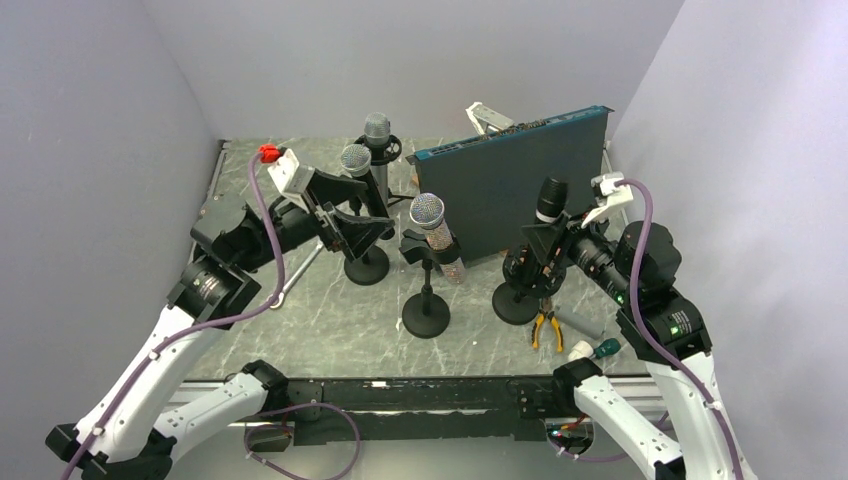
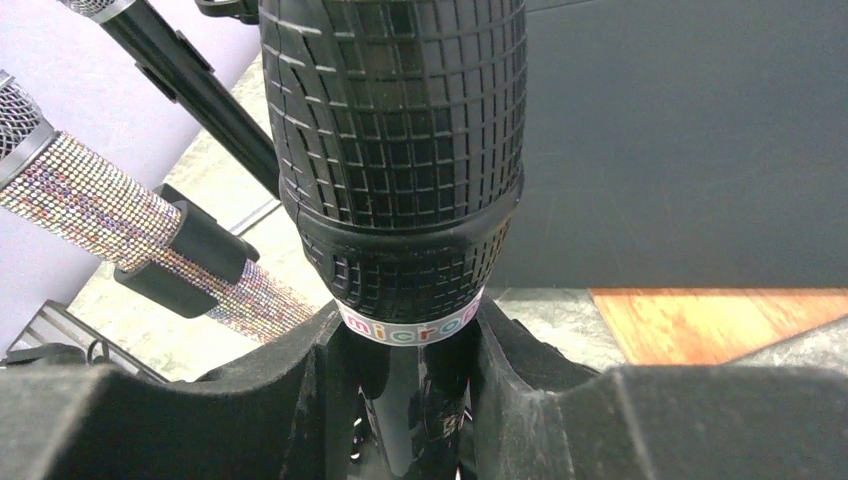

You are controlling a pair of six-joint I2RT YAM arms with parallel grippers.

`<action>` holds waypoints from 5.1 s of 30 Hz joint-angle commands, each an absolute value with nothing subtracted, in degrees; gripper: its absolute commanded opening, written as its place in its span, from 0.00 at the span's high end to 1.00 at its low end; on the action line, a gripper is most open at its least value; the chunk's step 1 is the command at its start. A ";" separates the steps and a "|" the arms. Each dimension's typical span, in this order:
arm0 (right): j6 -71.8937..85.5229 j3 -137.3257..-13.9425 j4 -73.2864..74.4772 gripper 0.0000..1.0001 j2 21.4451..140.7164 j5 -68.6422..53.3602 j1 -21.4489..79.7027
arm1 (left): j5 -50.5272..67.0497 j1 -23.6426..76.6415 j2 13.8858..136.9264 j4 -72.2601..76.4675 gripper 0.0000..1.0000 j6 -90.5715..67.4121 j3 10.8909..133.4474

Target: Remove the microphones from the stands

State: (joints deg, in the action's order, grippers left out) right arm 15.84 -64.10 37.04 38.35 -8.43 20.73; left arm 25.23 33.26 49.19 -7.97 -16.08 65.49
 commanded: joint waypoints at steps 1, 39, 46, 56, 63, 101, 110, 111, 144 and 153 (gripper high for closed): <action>15.06 -66.99 31.37 0.77 38.63 -10.17 20.92 | 24.64 33.47 48.30 -4.24 0.01 -18.05 66.57; 26.98 -71.48 0.52 0.94 43.69 -24.83 20.87 | 18.61 57.28 88.08 -15.25 0.14 -9.63 110.47; 29.19 -69.35 -3.25 0.94 43.37 -26.35 20.91 | 21.72 57.39 91.47 -14.48 0.14 -13.53 112.65; 30.83 -68.11 -5.31 0.93 43.05 -27.07 20.92 | 25.33 57.39 93.01 -13.94 0.45 -14.44 113.72; 30.83 -67.13 -5.27 0.59 42.37 -26.24 20.90 | 24.57 57.40 93.02 -16.05 0.89 -12.49 115.53; 20.36 -67.80 14.41 0.00 37.87 -4.76 20.94 | -8.61 19.26 62.71 -30.37 1.00 -1.02 98.55; 17.87 -66.94 17.21 0.00 39.16 -4.02 20.87 | 2.35 -1.67 68.81 -29.74 1.00 -8.69 85.90; 17.77 -66.63 17.49 0.00 39.36 -4.31 20.91 | 3.16 -2.81 70.82 -29.62 1.00 -9.07 85.71; 22.91 -74.29 46.29 0.00 45.20 33.17 20.92 | 26.53 -5.27 123.95 -31.28 0.98 -6.59 99.31; 18.40 -74.82 46.65 0.00 40.56 17.48 20.91 | 27.49 -5.27 129.08 -34.19 0.92 -7.01 101.78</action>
